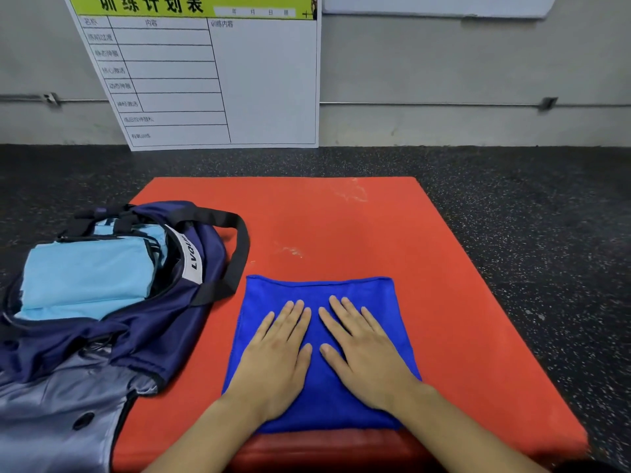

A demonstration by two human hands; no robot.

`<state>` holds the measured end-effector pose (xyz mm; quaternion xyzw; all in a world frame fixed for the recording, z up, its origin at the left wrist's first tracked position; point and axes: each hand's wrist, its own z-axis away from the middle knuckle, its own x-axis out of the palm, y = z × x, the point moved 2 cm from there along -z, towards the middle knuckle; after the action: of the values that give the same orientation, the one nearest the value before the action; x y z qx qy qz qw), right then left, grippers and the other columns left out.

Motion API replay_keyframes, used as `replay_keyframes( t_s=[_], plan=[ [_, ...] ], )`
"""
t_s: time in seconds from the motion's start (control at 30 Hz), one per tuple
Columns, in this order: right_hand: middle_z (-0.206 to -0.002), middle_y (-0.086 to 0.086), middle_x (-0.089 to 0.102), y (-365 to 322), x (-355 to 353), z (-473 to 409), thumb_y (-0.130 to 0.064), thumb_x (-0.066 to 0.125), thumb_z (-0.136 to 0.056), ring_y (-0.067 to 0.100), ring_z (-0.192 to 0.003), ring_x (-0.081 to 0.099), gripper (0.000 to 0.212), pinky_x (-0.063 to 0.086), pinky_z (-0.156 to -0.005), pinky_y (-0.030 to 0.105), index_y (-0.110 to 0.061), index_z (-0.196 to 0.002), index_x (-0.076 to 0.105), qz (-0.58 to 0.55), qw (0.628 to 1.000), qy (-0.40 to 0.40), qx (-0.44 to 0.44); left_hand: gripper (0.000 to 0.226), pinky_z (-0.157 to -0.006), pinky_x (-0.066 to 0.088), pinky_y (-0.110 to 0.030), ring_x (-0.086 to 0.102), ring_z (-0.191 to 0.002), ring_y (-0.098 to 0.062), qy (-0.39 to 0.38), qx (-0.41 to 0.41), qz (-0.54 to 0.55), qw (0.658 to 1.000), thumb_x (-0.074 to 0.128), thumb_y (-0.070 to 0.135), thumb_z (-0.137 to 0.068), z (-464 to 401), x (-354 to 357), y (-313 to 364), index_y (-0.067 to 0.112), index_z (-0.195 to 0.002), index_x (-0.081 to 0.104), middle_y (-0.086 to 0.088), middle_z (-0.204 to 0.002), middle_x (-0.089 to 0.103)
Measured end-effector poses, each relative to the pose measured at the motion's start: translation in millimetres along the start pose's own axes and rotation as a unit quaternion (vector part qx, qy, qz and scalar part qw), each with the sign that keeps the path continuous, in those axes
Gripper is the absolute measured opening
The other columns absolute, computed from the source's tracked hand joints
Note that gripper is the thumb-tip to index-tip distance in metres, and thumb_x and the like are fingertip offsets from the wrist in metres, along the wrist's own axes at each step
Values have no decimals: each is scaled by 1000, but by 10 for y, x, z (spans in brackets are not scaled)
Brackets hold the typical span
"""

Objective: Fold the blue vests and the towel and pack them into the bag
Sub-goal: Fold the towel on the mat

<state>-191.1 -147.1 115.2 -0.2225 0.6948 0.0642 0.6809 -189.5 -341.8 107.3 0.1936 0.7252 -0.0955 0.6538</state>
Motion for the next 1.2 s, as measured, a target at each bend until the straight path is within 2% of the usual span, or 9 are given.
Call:
replay_keyframes(
  t_s=[0.17, 0.33, 0.53, 0.67, 0.83, 0.93, 1.03, 1.1, 1.2],
  plan=[
    [-170, -13, -5, 18, -101, 210, -57, 23, -106, 1, -154, -14, 62, 0, -128, 36, -36, -163, 13, -24, 999, -9, -44, 68, -124, 0, -30, -5, -154, -2, -8, 27, 48, 998, 12, 53, -102, 259, -160, -39, 21, -162, 16, 10, -168, 4],
    [-169, -19, -2, 238, -360, 741, -57, 30, -107, -2, -154, -7, 57, -4, -125, 27, -41, -161, 20, -7, 985, -82, -153, 56, -123, 5, -27, 3, -154, -2, -35, 162, -1, 986, 23, 47, -109, 750, -426, -325, 28, -161, 22, 14, -168, 10],
    [-169, -19, 0, 489, -487, 1217, -60, 32, -106, -2, -154, -6, 58, 1, -126, 25, -42, -160, 21, 23, 981, -109, -156, 62, -123, 11, -27, 9, -155, -4, -49, 173, -25, 983, 34, 55, -107, 1228, -461, -573, 29, -162, 19, 12, -169, 14],
    [-162, -25, 28, 614, -502, 1408, -52, 47, -105, -6, -150, 19, 47, 20, -124, 24, -39, -150, 47, -55, 990, -44, -125, 59, -122, 15, -26, 15, -153, -3, -22, 167, -1, 986, 37, 55, -106, 1367, -447, -561, 30, -159, 28, 14, -167, 19],
    [-130, -25, 65, 674, -507, 1436, -28, 73, -94, -6, -129, 55, 20, 45, -109, 27, -34, -112, 77, -154, 983, 48, -87, 41, -115, 35, -24, 41, -143, -3, 34, 180, 40, 982, 38, 39, -105, 1443, -465, -533, 26, -139, 59, 11, -151, 51],
    [-112, -24, 73, 630, -538, 1366, -10, 76, -90, -3, -113, 66, 24, 49, -100, 25, -30, -102, 77, -194, 977, 80, -47, 38, -109, 39, -16, 55, -130, 1, 76, 129, 110, 983, 34, 41, -105, 1437, -509, -523, 32, -129, 63, 17, -134, 64],
    [-95, -12, 75, 646, -597, 1243, -4, 69, -94, 3, -86, 68, 29, 50, -85, 28, -30, -108, 69, -278, 955, 94, 26, 30, -87, 48, -12, 66, -93, 8, 106, 11, 232, 967, 48, 44, -99, 1336, -596, -529, 40, -127, 60, 23, -114, 70],
    [-75, -8, 65, 651, -647, 1130, 2, 62, -97, 10, -68, 51, 25, 41, -70, 28, -20, -109, 58, -373, 921, 101, 49, 28, -71, 50, -25, 61, -68, -7, 127, -43, 321, 938, 55, 33, -96, 1210, -622, -554, 36, -125, 57, 9, -91, 71],
    [-66, -6, 45, 664, -730, 919, 13, 54, -96, 8, -65, 37, 19, 31, -60, 24, -5, -94, 48, -484, 863, 112, 87, 14, -63, 40, -34, 45, -61, -30, 126, -92, 418, 895, 58, 11, -97, 972, -691, -605, 20, -105, 51, -1, -71, 56]
  ],
)
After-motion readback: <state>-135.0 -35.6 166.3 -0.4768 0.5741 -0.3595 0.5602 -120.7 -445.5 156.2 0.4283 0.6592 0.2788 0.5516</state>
